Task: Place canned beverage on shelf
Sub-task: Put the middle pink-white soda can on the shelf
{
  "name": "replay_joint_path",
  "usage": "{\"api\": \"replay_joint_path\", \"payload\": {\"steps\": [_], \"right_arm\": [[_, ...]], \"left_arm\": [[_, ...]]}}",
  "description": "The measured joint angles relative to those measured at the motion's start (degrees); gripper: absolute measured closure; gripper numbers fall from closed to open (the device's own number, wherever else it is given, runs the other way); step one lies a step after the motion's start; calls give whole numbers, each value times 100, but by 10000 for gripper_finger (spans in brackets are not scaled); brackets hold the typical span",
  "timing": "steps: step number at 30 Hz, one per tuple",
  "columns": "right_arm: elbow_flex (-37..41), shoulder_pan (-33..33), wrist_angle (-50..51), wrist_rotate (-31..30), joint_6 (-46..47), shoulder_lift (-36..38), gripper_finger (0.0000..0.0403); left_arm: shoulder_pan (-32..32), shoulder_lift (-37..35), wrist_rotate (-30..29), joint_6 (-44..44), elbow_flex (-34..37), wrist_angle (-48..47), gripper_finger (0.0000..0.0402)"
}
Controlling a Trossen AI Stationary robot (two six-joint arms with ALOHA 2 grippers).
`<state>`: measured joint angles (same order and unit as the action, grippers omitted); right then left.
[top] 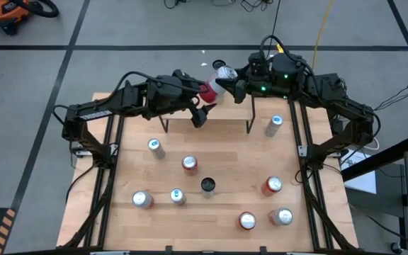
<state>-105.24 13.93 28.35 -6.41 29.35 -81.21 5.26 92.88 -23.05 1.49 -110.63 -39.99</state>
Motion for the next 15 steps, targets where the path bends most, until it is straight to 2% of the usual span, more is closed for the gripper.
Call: {"api": "replay_joint_path", "payload": {"steps": [10,15], "right_arm": [[-4,-15,-10,-117,394,-194,129],[-4,-17,-22,-114,462,-232,129]], "left_arm": [[28,-2,-188,-58,4,-16,4],[134,-2,-123,443,4,-480,17]]}}
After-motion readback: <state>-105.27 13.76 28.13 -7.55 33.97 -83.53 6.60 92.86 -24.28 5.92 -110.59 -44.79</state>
